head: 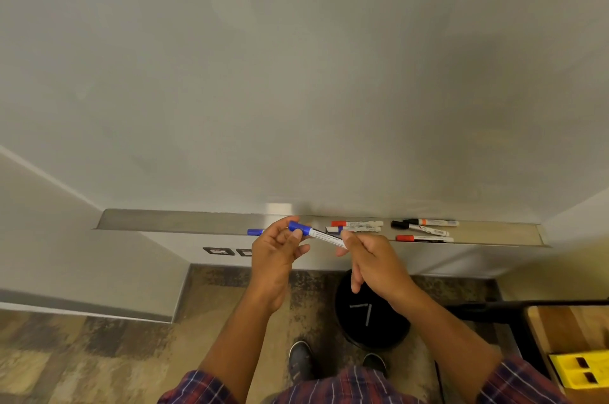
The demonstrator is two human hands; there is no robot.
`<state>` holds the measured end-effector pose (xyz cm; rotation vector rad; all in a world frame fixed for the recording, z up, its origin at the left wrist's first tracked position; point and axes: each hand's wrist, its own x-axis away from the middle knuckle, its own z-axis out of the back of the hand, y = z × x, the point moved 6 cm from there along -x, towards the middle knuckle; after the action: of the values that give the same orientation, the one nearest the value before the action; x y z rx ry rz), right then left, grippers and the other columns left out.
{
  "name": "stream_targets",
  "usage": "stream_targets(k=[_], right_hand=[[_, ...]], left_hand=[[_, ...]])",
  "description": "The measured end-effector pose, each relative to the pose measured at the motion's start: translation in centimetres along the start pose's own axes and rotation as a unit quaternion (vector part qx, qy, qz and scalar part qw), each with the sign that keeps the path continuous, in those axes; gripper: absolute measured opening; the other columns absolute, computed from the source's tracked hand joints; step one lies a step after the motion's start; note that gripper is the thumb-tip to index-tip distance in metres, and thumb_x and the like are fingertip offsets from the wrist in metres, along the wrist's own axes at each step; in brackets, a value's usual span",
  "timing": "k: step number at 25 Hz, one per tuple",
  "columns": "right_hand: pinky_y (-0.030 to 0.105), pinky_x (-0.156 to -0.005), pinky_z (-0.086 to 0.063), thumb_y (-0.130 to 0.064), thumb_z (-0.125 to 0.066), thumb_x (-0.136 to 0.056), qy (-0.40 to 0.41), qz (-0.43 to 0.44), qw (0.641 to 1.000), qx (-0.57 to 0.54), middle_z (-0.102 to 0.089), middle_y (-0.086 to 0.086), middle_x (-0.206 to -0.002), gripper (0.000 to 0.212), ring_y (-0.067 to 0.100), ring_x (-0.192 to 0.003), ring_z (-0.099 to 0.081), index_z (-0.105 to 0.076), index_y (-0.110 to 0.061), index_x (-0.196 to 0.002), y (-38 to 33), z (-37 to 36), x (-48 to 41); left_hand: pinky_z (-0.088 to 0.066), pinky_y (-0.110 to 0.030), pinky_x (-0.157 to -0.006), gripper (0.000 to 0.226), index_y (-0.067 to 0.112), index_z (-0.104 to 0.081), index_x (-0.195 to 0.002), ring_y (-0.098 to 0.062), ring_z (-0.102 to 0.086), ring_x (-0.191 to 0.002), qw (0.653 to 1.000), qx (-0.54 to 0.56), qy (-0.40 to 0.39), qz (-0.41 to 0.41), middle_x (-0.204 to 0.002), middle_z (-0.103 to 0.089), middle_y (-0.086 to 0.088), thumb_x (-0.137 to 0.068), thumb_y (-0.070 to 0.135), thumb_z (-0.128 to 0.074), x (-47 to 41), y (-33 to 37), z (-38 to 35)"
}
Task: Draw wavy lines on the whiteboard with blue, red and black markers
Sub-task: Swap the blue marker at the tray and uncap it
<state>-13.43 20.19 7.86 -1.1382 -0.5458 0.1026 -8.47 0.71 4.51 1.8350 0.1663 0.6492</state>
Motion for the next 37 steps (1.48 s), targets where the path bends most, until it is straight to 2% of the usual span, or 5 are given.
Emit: stream_targets(k=[5,12,18,24,37], right_hand=[[0.034,-0.067,-0.055,-0.045,-0.04,-0.11,-0.006,-0.019,1.0,-0.006,-0.057,0.002,-0.051,0.046,0.023,-0.049,-0.06,-0.072,-0.015,-0.096,0.2,-1.4,-2.0],[0.029,-0.065,-0.053,-0.048,-0.037,-0.11,-0.028,-0.024,0.999,0.033,-0.055,0.002,-0.057,0.049,0.017,-0.051,-0.058,-0.072,-0.018,-0.093,1.7,-4.5,-5.8],[0.021,-0.075,-0.048,-0.045,-0.035,-0.111,-0.004,-0.01,0.993,0.118,-0.071,0.003,-0.091,0.041,0.017,-0.084,-0.067,-0.064,-0.02,-0.096,3.8,-5.9,-8.9],[0.04,-0.122,-0.031,-0.039,-0.043,-0.108,-0.078,0.067,0.899,0.426,-0.044,0.002,-0.158,0.047,0.021,-0.144,-0.041,-0.043,-0.019,-0.151,7.1,-6.7,-9.0],[0.044,-0.128,-0.015,-0.038,-0.045,-0.108,-0.09,0.067,0.846,0.521,-0.029,0.007,-0.168,0.058,0.028,-0.155,-0.027,-0.028,-0.017,-0.159,7.8,-8.1,-9.3]], left_hand=[[-0.051,-0.041,-0.111,0.04,0.024,-0.064,-0.139,-0.006,-0.061,-0.123,0.948,-0.281,0.047,-0.139,-0.137,-0.067,0.003,-0.1,0.019,-0.072,-1.5,1.3,1.9],[-0.05,-0.048,-0.102,0.038,0.021,-0.078,-0.117,-0.031,-0.067,-0.121,0.665,-0.611,-0.077,-0.423,-0.128,-0.073,-0.008,-0.081,0.016,-0.09,-2.7,1.1,-1.4],[-0.055,-0.032,-0.086,0.036,0.017,-0.079,-0.117,-0.026,-0.067,-0.101,0.662,-0.63,-0.124,-0.387,-0.112,-0.074,-0.007,-0.082,0.016,-0.09,-7.3,-0.7,0.3],[-0.056,-0.035,-0.082,0.031,0.016,-0.078,-0.121,-0.029,-0.067,-0.094,0.655,-0.671,-0.108,-0.329,-0.104,-0.071,-0.008,-0.091,0.009,-0.08,-12.4,-2.5,3.1],[-0.04,-0.051,-0.107,0.044,0.018,-0.071,-0.133,-0.034,-0.054,-0.126,0.633,-0.736,-0.12,-0.208,-0.127,-0.063,-0.009,-0.093,0.002,-0.066,-14.1,-5.6,4.3]])
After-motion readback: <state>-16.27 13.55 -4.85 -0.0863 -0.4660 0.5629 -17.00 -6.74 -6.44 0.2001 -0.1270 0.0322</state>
